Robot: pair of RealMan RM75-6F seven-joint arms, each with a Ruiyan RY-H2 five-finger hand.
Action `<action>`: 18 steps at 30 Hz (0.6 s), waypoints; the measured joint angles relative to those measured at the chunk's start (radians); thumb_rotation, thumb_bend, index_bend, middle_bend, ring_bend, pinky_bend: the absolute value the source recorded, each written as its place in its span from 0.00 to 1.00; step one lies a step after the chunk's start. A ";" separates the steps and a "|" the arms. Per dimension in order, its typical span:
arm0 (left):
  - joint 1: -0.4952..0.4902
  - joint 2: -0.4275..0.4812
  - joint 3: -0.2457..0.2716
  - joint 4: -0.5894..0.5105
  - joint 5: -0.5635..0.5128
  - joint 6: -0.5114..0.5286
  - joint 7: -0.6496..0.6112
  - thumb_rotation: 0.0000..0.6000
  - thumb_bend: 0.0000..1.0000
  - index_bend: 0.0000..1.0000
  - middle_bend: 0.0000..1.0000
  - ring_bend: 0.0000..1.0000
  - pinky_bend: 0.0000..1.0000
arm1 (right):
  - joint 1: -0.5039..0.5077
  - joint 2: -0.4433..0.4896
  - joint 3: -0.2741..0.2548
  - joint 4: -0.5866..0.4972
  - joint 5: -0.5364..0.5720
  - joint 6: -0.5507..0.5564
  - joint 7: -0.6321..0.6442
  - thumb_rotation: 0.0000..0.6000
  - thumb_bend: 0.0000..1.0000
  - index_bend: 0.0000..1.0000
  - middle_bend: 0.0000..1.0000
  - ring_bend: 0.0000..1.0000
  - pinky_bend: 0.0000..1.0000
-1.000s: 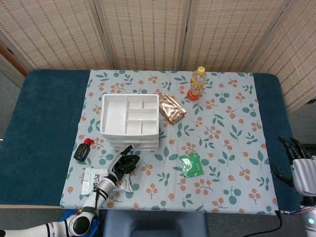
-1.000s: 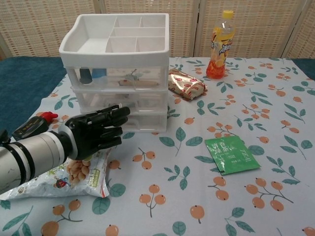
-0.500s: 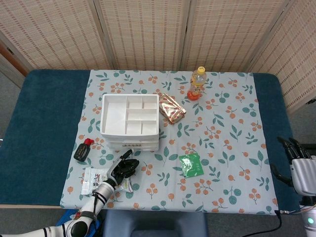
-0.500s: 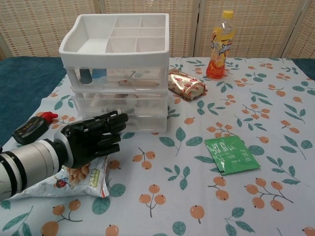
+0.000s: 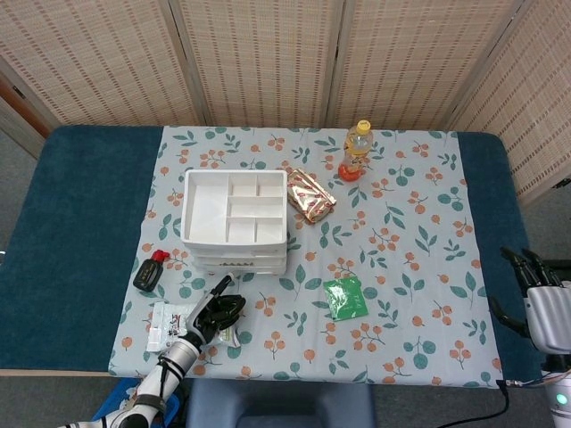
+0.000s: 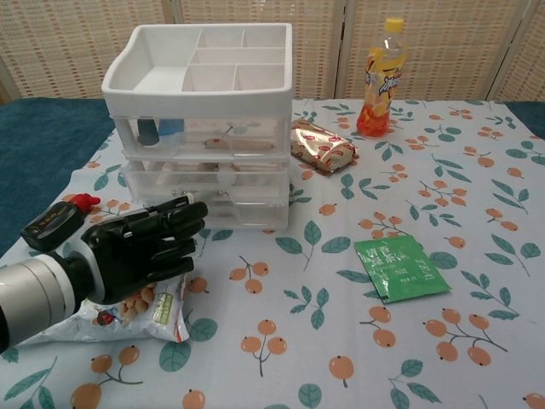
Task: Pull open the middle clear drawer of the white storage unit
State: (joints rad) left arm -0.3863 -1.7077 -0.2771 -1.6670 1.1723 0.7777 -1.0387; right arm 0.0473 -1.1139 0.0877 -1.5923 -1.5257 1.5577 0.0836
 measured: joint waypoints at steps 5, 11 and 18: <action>0.014 0.026 0.037 -0.023 0.044 0.041 0.076 1.00 0.38 0.03 0.79 0.94 1.00 | -0.002 0.002 -0.002 -0.003 -0.001 0.000 0.000 1.00 0.34 0.08 0.21 0.14 0.21; 0.032 0.079 0.097 -0.050 0.152 0.106 0.180 1.00 0.38 0.14 0.79 0.94 1.00 | -0.002 0.012 0.000 -0.008 -0.003 0.003 0.003 1.00 0.34 0.08 0.21 0.14 0.21; 0.043 0.150 0.151 -0.061 0.291 0.207 0.346 1.00 0.38 0.19 0.79 0.94 1.00 | -0.001 0.012 0.001 -0.002 -0.003 0.002 0.011 1.00 0.34 0.08 0.21 0.14 0.21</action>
State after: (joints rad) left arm -0.3437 -1.5572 -0.1260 -1.7279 1.4628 0.9846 -0.6932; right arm 0.0464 -1.1024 0.0888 -1.5941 -1.5284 1.5597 0.0951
